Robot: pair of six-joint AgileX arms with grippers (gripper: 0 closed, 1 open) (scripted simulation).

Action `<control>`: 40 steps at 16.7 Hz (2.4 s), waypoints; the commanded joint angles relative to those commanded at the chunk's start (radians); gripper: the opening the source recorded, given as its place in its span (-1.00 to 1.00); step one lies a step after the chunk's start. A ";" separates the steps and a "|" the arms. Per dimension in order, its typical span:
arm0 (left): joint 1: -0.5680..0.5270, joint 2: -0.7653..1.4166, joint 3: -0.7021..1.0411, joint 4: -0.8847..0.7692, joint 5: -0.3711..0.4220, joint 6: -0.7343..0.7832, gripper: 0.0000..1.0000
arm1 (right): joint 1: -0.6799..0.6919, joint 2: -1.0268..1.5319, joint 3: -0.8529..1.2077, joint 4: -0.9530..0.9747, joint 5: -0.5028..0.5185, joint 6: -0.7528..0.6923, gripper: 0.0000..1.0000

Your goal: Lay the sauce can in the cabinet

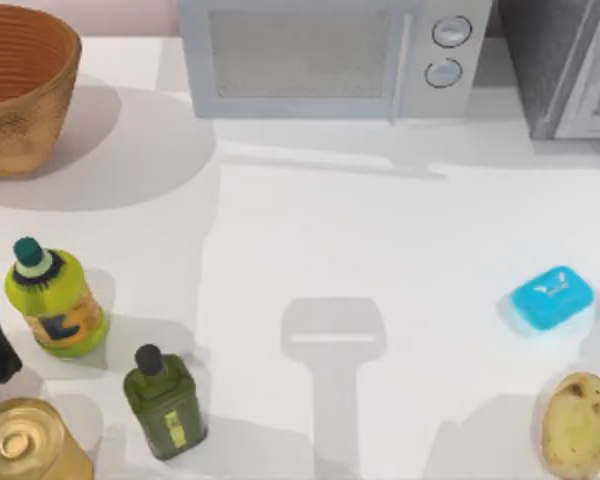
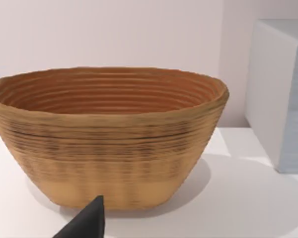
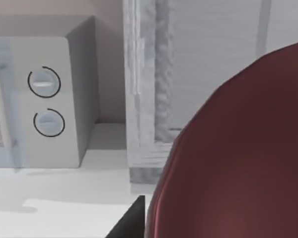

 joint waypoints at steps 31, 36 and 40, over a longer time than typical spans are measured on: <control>0.000 0.000 0.000 0.000 0.000 0.000 1.00 | 0.190 1.341 1.848 -0.517 0.198 0.017 -1.00; 0.000 0.000 0.000 0.000 0.000 0.000 1.00 | 0.192 1.352 1.864 -0.521 0.199 0.017 -1.00; 0.000 0.000 0.000 0.000 0.000 0.000 1.00 | 0.187 1.388 1.897 -0.513 0.185 0.021 -1.00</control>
